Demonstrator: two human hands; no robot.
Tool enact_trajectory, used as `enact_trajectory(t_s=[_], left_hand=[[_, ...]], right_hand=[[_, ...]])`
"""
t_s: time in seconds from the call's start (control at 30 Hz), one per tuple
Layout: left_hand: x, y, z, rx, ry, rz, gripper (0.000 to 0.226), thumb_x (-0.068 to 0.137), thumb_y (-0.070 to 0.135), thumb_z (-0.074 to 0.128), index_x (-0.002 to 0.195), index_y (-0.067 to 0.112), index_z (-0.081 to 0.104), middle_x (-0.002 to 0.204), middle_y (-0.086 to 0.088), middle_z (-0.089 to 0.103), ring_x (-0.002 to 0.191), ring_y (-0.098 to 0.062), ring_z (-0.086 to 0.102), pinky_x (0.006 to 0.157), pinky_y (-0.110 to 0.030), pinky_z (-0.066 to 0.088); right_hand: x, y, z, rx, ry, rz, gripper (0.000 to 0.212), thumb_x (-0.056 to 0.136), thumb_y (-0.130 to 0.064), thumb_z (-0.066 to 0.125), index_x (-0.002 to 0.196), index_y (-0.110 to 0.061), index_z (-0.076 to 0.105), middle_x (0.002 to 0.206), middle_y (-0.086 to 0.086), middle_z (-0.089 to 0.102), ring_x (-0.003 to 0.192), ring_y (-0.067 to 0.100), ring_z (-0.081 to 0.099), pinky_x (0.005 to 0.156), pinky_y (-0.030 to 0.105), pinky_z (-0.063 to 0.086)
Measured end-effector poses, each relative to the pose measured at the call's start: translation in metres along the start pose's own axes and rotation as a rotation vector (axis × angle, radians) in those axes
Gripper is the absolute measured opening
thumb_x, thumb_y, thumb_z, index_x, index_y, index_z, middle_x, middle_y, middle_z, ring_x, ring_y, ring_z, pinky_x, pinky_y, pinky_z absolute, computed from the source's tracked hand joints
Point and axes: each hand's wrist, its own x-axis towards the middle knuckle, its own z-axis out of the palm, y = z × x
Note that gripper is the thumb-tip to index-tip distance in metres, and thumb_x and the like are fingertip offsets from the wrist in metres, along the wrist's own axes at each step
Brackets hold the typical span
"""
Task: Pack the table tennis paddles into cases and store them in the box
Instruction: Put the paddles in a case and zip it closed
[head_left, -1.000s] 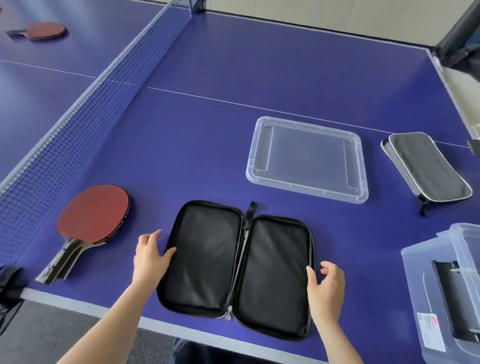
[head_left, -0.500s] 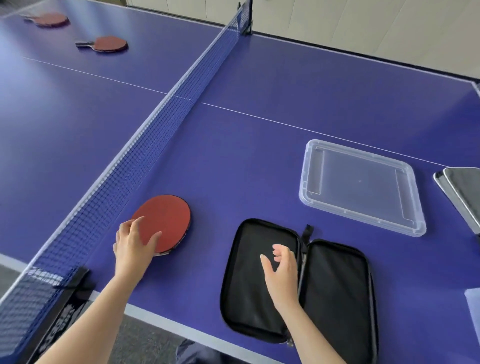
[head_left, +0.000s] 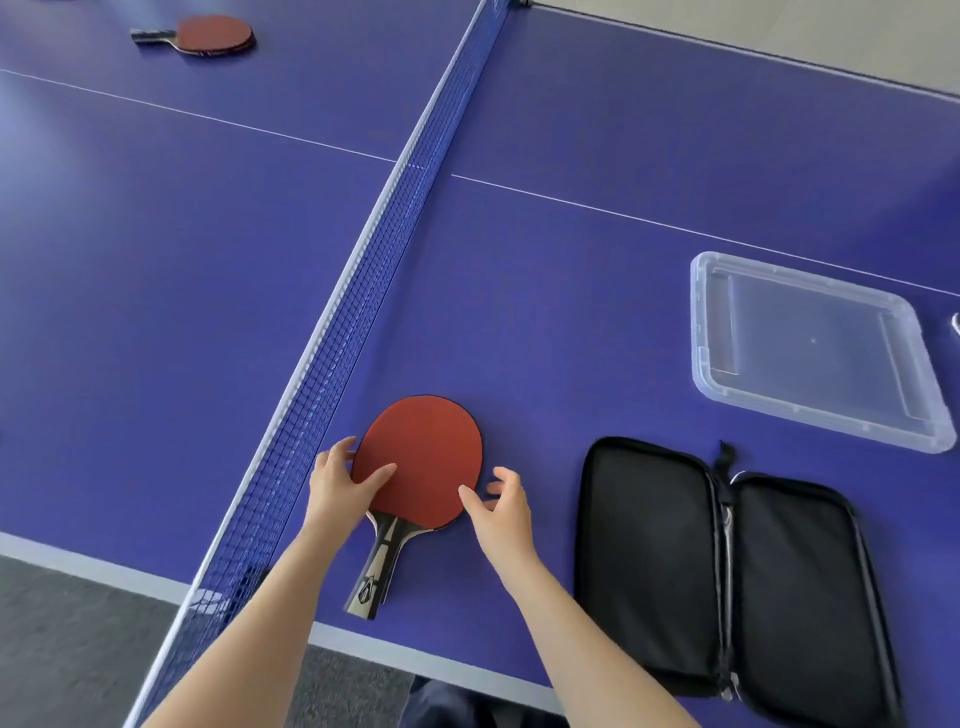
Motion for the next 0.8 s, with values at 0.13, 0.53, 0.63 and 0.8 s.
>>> enact_trajectory(t_s=[0.13,0.53,0.63,0.8], left_hand=[[0.01,0.001,0.0,-0.031,-0.019,-0.025,0.055,0.078,0.025,0.079,0.126,0.013,0.056,0.116,-0.003,0.045,0.099,-0.024,0.057,0.09,-0.036,0.049],[0.0,0.013,0.009,-0.104,0.038,-0.022,0.053,0.077,0.024,0.079,0.125,0.014,0.057,0.112,-0.001,0.045,0.104,-0.026,0.057,0.092,-0.038,0.048],[-0.01,0.027,0.017,-0.14,0.04,-0.004,0.052,0.077,0.025,0.079,0.124,0.016,0.057,0.112,0.001,0.045,0.103,-0.024,0.057,0.092,-0.038,0.048],[-0.04,0.062,0.049,-0.189,0.001,0.049,0.053,0.077,0.027,0.079,0.123,0.017,0.056,0.113,0.002,0.045,0.1,-0.021,0.058,0.089,-0.037,0.051]], right_hand=[[0.006,-0.009,0.021,-0.022,0.065,0.044,0.048,0.086,-0.028,0.067,0.126,-0.011,0.048,0.121,0.006,0.052,0.102,0.018,0.056,0.09,0.033,0.049],[0.012,-0.012,0.016,0.015,0.112,0.111,0.047,0.084,-0.026,0.069,0.126,-0.016,0.049,0.119,0.004,0.049,0.096,0.015,0.052,0.082,0.028,0.05],[0.009,-0.013,-0.004,0.041,0.13,0.078,0.048,0.084,-0.028,0.07,0.127,-0.018,0.05,0.12,0.003,0.051,0.102,0.017,0.055,0.088,0.032,0.052],[0.001,-0.007,-0.062,0.081,0.159,0.032,0.049,0.084,-0.027,0.07,0.128,-0.018,0.051,0.122,0.005,0.054,0.108,0.02,0.056,0.093,0.038,0.052]])
